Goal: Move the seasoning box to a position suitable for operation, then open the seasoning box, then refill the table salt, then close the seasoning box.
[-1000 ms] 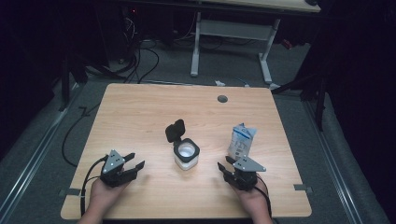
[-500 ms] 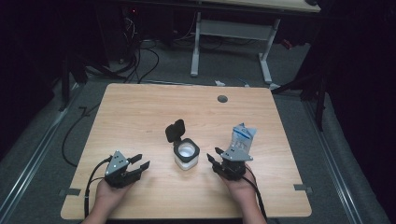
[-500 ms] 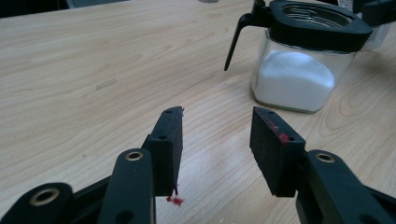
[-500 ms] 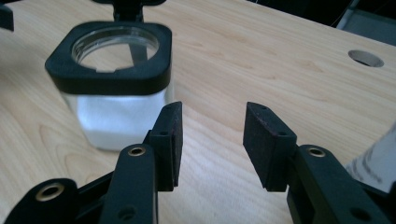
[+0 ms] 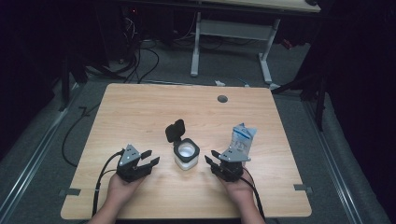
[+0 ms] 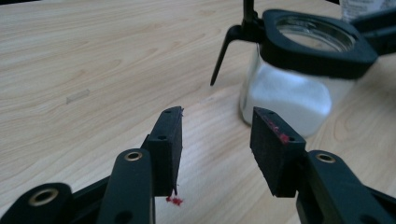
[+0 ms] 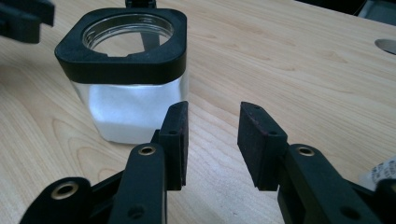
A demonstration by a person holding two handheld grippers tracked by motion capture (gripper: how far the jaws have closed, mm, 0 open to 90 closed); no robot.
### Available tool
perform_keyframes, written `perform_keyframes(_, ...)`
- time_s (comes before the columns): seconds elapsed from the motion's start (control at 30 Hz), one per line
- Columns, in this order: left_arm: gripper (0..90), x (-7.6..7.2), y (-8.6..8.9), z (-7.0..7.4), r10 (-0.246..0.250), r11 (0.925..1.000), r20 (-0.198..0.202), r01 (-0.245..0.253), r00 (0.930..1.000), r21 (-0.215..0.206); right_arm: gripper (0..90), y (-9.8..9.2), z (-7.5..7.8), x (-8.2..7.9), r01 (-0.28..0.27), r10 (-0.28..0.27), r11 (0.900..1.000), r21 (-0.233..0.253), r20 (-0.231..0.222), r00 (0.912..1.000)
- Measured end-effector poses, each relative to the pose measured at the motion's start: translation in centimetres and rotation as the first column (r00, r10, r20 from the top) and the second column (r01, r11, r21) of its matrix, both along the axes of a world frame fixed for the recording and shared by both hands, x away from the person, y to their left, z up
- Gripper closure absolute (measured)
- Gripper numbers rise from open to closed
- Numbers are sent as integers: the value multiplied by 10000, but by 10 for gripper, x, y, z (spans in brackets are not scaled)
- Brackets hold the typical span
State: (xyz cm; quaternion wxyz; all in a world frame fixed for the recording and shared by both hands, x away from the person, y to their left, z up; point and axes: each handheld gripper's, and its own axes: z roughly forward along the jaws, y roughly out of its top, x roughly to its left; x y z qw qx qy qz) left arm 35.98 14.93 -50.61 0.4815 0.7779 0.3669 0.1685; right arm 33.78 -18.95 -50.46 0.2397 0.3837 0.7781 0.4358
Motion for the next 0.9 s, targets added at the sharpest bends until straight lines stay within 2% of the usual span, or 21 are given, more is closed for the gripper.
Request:
perform_keyframes(0.17,569,12,-10,5,243,9997,-229,-241,9994,88,669,1,-1,-2,-48,49,9999,-165,45,10000)
perform_keyframes(0.23,583,15,-13,8,269,9996,-217,-267,9994,100,696,2,-2,-4,-103,105,9994,-336,81,9999)
perform_keyframes(0.3,604,17,-18,12,241,9995,3,-241,9997,208,720,2,-1,-5,-89,92,9993,-361,77,9999)
perform_keyframes(0.47,675,20,-18,17,397,9989,106,-394,9992,-270,765,0,1,-6,-124,123,9998,-136,-90,9999)
perform_keyframes(0.63,768,24,-18,22,504,9978,135,-498,9986,-434,791,0,1,-7,-167,166,9998,-104,-97,9998)
perform_keyframes(0.9,885,36,-28,31,750,9949,152,-738,9971,-688,898,1,2,-11,-283,283,9996,-51,-46,9996)
